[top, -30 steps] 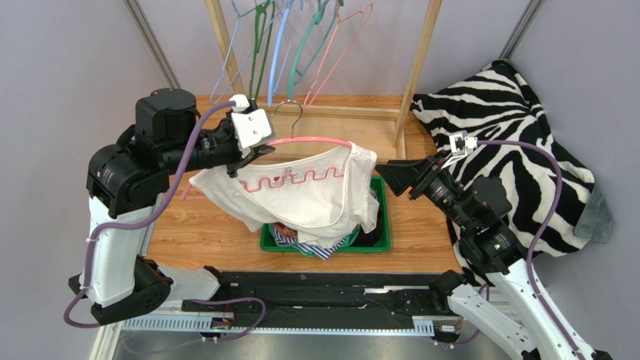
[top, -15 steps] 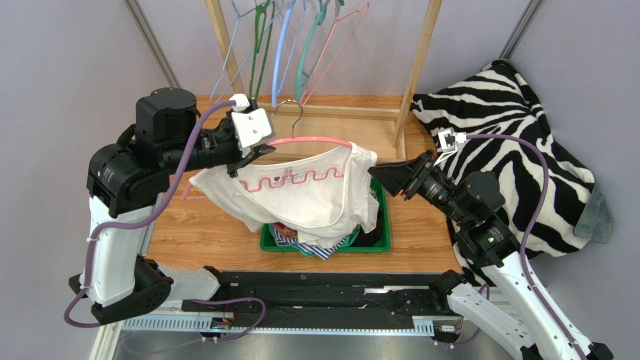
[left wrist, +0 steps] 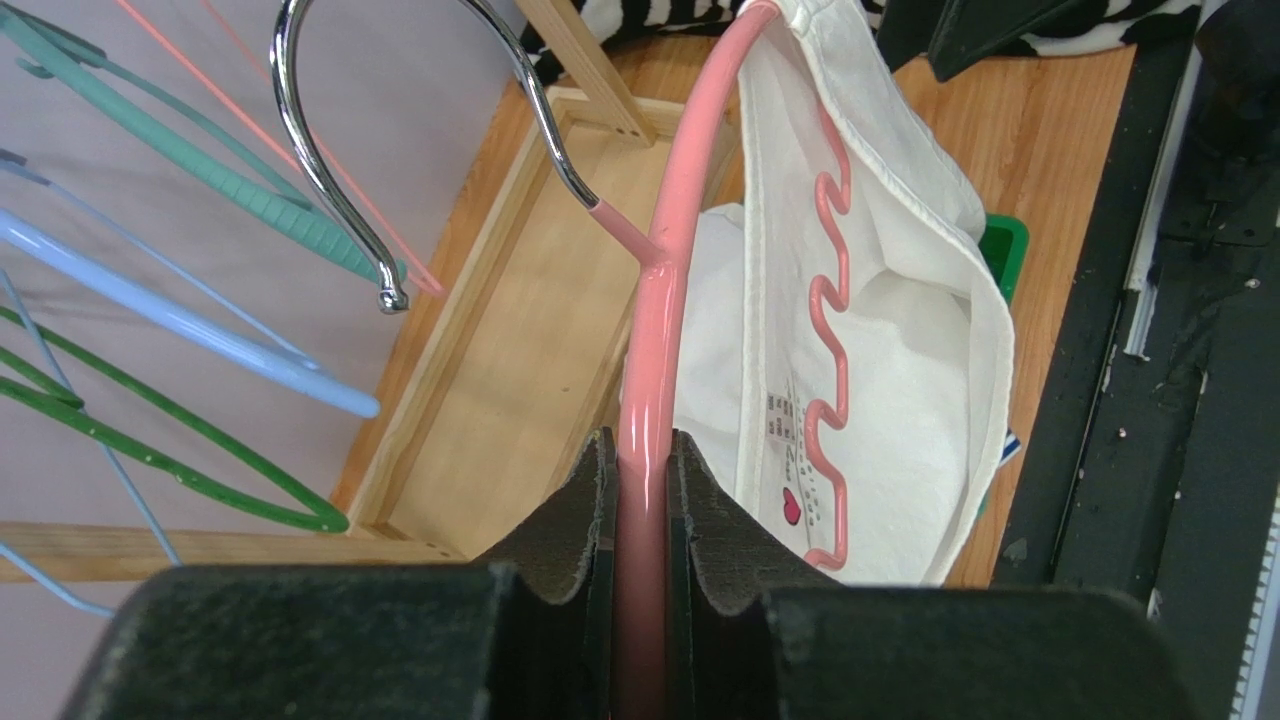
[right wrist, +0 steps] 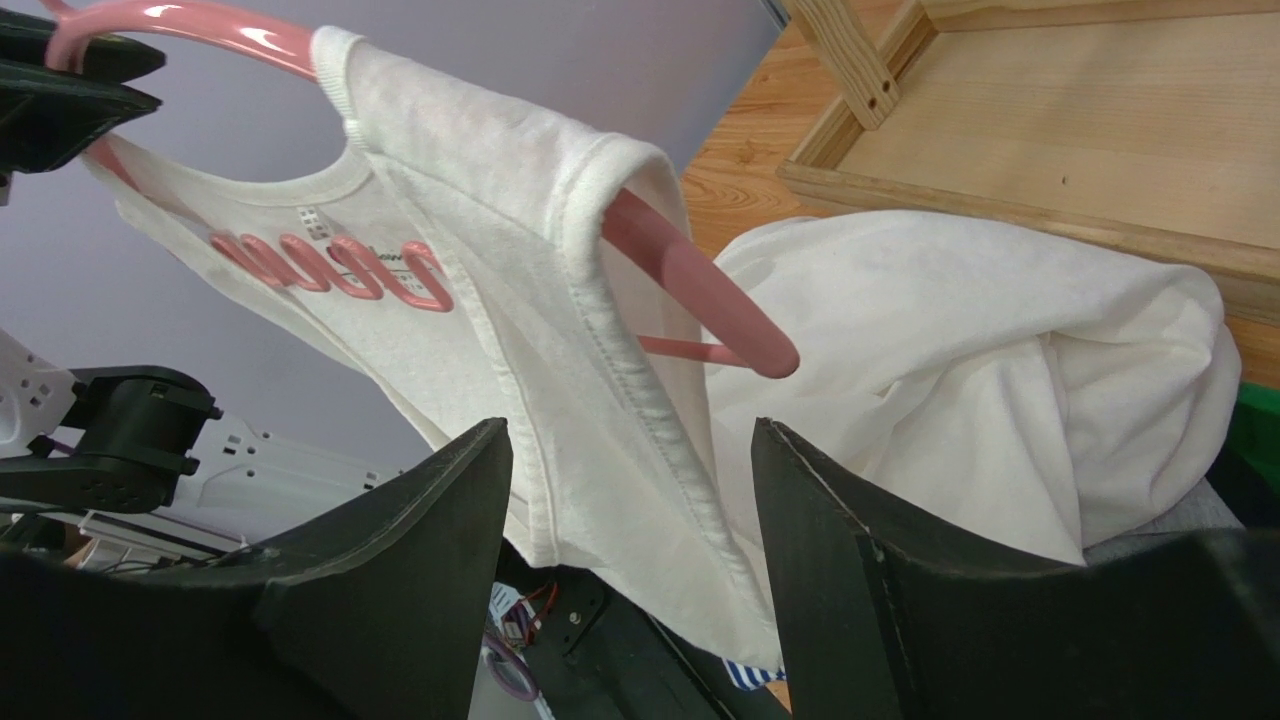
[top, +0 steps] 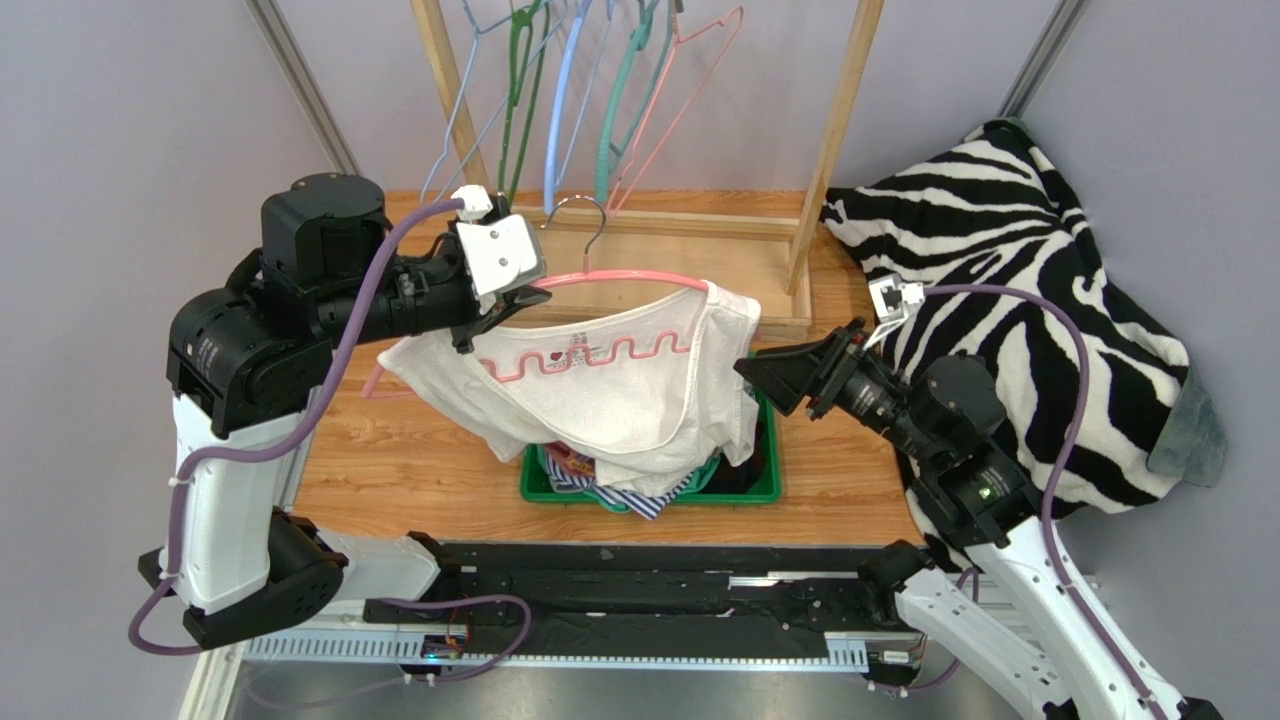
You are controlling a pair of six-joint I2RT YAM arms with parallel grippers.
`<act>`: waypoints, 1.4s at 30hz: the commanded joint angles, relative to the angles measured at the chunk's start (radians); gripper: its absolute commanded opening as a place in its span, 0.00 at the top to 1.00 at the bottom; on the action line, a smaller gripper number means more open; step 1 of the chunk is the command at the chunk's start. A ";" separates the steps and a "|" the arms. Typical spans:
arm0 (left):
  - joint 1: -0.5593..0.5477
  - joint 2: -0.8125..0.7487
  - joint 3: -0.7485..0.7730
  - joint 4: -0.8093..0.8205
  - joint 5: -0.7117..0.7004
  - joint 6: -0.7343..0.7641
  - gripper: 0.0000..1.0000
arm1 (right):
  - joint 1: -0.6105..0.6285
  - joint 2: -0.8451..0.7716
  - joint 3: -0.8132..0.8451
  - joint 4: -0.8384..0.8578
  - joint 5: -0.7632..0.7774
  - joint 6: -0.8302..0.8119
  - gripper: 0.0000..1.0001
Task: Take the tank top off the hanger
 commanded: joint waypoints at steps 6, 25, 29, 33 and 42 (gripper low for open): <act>0.008 -0.012 0.030 0.060 0.022 -0.021 1.00 | 0.003 0.082 0.015 0.134 -0.062 0.011 0.44; 0.020 -0.016 -0.004 0.054 0.011 -0.008 1.00 | 0.006 0.079 0.351 -0.089 0.131 -0.143 1.00; 0.029 -0.035 -0.013 0.052 0.010 -0.007 1.00 | 0.005 0.090 0.372 -0.131 0.255 -0.186 1.00; 0.038 -0.059 -0.021 0.051 0.013 -0.005 1.00 | -0.006 0.093 0.383 -0.171 0.369 -0.220 1.00; 0.046 -0.087 0.005 0.050 0.011 0.010 1.00 | -0.073 0.090 0.420 -0.252 0.463 -0.265 1.00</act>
